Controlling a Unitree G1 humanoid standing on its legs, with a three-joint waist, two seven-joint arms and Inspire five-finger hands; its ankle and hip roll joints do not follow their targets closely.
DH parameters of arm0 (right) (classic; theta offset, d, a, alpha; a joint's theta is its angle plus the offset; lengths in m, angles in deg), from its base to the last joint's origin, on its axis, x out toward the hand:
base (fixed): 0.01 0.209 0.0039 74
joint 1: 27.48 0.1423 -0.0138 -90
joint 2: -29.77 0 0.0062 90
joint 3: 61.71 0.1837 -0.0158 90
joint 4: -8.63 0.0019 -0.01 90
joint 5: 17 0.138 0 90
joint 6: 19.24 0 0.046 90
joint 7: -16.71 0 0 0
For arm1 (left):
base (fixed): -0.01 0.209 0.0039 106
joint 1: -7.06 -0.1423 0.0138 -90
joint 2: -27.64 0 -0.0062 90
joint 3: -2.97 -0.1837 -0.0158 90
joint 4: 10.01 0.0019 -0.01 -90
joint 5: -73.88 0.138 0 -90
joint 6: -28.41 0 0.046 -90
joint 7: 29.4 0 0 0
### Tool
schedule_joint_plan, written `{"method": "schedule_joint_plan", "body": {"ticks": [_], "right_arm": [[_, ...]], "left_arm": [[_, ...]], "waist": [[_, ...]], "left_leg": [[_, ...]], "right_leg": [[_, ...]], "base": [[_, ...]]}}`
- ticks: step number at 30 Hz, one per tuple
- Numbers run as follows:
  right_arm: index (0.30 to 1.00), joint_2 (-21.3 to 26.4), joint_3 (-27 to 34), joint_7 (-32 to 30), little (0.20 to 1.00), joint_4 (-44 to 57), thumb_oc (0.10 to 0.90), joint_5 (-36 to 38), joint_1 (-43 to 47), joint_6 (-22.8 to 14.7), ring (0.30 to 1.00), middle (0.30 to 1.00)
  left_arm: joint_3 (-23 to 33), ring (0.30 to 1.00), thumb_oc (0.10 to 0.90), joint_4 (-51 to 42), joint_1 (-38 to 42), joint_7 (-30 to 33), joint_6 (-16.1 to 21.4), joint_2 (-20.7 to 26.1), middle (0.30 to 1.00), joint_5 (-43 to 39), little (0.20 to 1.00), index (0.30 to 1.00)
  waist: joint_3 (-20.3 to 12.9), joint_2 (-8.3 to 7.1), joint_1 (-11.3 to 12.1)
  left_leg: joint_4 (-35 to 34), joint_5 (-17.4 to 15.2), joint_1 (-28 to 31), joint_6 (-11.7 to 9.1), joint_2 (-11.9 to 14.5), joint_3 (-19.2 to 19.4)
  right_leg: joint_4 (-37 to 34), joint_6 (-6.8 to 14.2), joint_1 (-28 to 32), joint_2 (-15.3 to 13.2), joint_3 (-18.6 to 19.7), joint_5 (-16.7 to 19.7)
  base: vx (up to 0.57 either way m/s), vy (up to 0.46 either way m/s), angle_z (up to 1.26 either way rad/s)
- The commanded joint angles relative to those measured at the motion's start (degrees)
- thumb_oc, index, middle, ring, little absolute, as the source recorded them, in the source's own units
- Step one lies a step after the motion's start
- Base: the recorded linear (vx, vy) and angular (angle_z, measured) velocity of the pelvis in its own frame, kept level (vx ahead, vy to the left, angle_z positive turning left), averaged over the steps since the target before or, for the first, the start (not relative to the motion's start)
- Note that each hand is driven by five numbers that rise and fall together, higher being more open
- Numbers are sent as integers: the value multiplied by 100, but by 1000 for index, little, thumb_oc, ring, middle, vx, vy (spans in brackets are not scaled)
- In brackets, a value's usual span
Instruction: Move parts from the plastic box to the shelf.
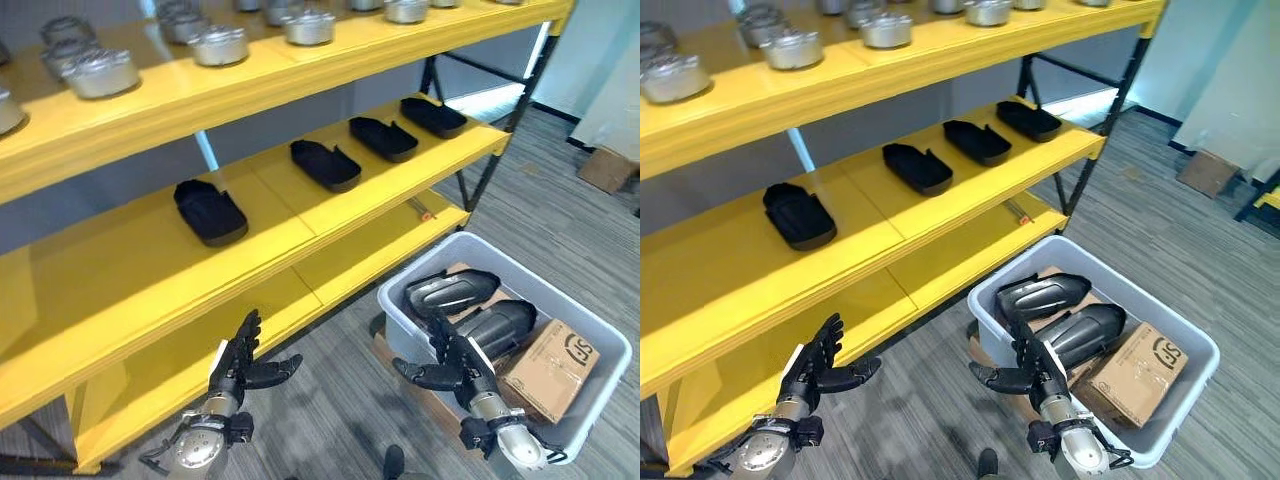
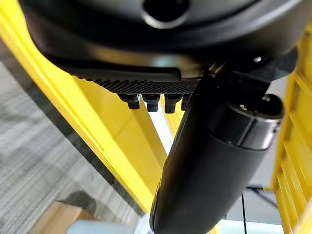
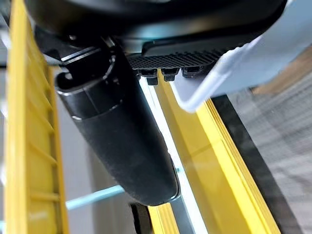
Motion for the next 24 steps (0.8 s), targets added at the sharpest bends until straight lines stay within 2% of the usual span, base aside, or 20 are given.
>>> {"method": "schedule_joint_plan", "body": {"ticks": [1,2,6,8,9,10,11,12,13,14,15,16,17,18,19,20,21,22,23,24], "right_arm": [[1000,-1,394,-100,1000,617,900,95,227,-750,1000,1000],[1000,20,455,-137,1000,586,900,52,219,-773,1000,1000],[1000,59,521,-168,1000,570,900,14,188,-796,1000,1000],[1000,106,631,-179,1000,638,900,51,113,-851,1000,1000],[1000,118,646,-193,1000,650,900,68,95,-873,1000,1000],[1000,171,702,-231,1000,658,900,47,51,-915,1000,1000],[1000,172,705,-232,1000,658,900,46,52,-917,1000,1000],[1000,203,714,-260,1000,662,900,-15,30,-931,1000,1000],[1000,248,706,-282,1000,637,900,-48,41,-935,1000,1000],[1000,256,744,-311,1000,644,900,-51,49,-942,1000,1000],[1000,253,749,-311,1000,645,900,-51,48,-942,1000,1000],[1000,284,777,-347,1000,644,900,-91,76,-956,1000,1000],[1000,293,787,-379,1000,635,900,-124,109,-958,1000,1000],[1000,291,791,-417,1000,606,900,-185,135,-962,1000,1000],[1000,295,774,-423,1000,570,900,-232,197,-962,1000,1000],[1000,315,756,-431,1000,500,900,-326,255,-967,1000,1000],[1000,314,755,-431,1000,499,900,-326,259,-967,1000,1000],[1000,399,689,-491,1000,369,900,-657,344,-962,1000,1000],[1000,399,688,-491,1000,368,900,-657,345,-962,1000,1000],[1000,458,629,-534,1000,302,900,-839,466,-991,1000,1000]], "left_arm": [[118,1000,900,-463,347,-53,582,23,1000,-155,1000,1000],[83,1000,900,-452,400,-61,584,24,1000,-167,1000,1000],[46,1000,900,-443,466,-81,600,30,1000,-165,1000,1000],[-42,1000,900,-401,607,-93,606,25,1000,-169,1000,1000],[-87,1000,900,-384,681,-87,597,21,1000,-179,1000,1000],[-134,1000,900,-354,766,-71,582,-7,1000,-202,1000,1000],[-137,1000,900,-351,771,-71,583,-9,1000,-202,1000,1000],[-178,1000,900,-345,811,-64,563,-19,1000,-207,1000,1000],[-224,1000,900,-357,820,-83,549,-35,1000,-213,1000,1000],[-304,1000,900,-373,860,-123,523,-59,1000,-218,1000,1000],[-309,1000,900,-372,864,-122,522,-58,1000,-218,1000,1000],[-342,1000,900,-391,883,-122,510,-62,1000,-206,1000,1000],[-338,1000,900,-413,897,-127,510,-80,1000,-213,1000,1000],[-327,1000,900,-432,876,-129,498,-95,1000,-216,1000,1000],[-291,1000,900,-451,847,-127,503,-101,1000,-221,1000,1000],[-208,1000,900,-512,746,-105,545,-99,1000,-222,1000,1000],[-205,1000,900,-513,748,-105,545,-98,1000,-222,1000,1000],[-181,1000,900,-516,746,-67,599,-123,1000,-224,1000,1000],[-181,1000,900,-516,746,-67,599,-123,1000,-224,1000,1000],[-160,1000,900,-508,794,-34,649,-174,1000,-208,1000,1000]], "waist": [[-136,-66,-23],[-139,-15,-101],[-137,27,-158],[-125,70,-266],[-108,74,-289],[-46,83,-302],[-40,95,-305],[21,81,-298],[85,53,-258],[161,28,-204],[163,30,-212],[190,17,-190],[214,-18,-149],[208,-47,-84],[200,-80,-32],[234,-86,41],[224,-91,42],[297,-48,179],[293,-47,176],[407,-10,314]], "left_leg": [[458,-570,5,-116,433,-282],[495,-519,23,-162,522,-257],[592,-464,44,-241,668,-184],[864,-327,51,-366,956,-168],[1033,-222,-5,-408,1065,-216],[1563,95,-169,-534,1377,-403],[1607,94,-194,-558,1414,-428],[1999,284,-306,-604,1597,-579],[2328,397,-378,-571,1649,-797],[2626,445,-582,-514,1600,-1084],[2652,436,-606,-515,1606,-1108],[2691,401,-754,-426,1445,-1391],[2609,379,-956,-241,1239,-1538],[2474,156,-1195,-118,837,-1924],[2234,-36,-1324,-35,577,-2158],[1538,-144,-1348,-24,385,-2441],[1499,-107,-1348,-22,379,-2434],[862,334,-1602,-100,192,-2912],[856,339,-1605,-100,191,-2915],[263,653,-1971,-219,-27,-3409]], "right_leg": [[354,378,178,-259,-35,-772],[380,329,163,-172,59,-837],[435,257,150,-61,146,-917],[554,85,190,156,276,-1097],[591,10,211,234,328,-1164],[658,-190,293,441,402,-1301],[661,-209,294,466,394,-1309],[681,-333,371,599,451,-1368],[711,-403,418,672,531,-1372],[674,-462,491,705,569,-1409],[672,-463,492,707,555,-1411],[666,-448,470,699,605,-1420],[625,-457,397,671,653,-1311],[594,-402,377,612,750,-1286],[592,-358,345,572,854,-1252],[597,-293,366,559,1012,-1257],[593,-295,348,556,1015,-1243],[601,-275,353,612,1145,-1230],[601,-276,347,612,1143,-1230],[606,-279,390,704,1324,-1268]], "base": [[9,-148,-27],[6,-119,-30],[12,-127,-37],[30,-249,-14],[35,-359,-23],[22,-289,-23],[41,-357,-28],[43,-251,-22],[40,-305,-35],[11,-170,-46],[-17,-85,-54],[-92,-33,-37],[-78,-6,-20],[-54,21,-18],[110,77,-26],[93,48,-47],[157,94,-79],[72,54,-68],[163,89,-83],[87,33,-48]]}}
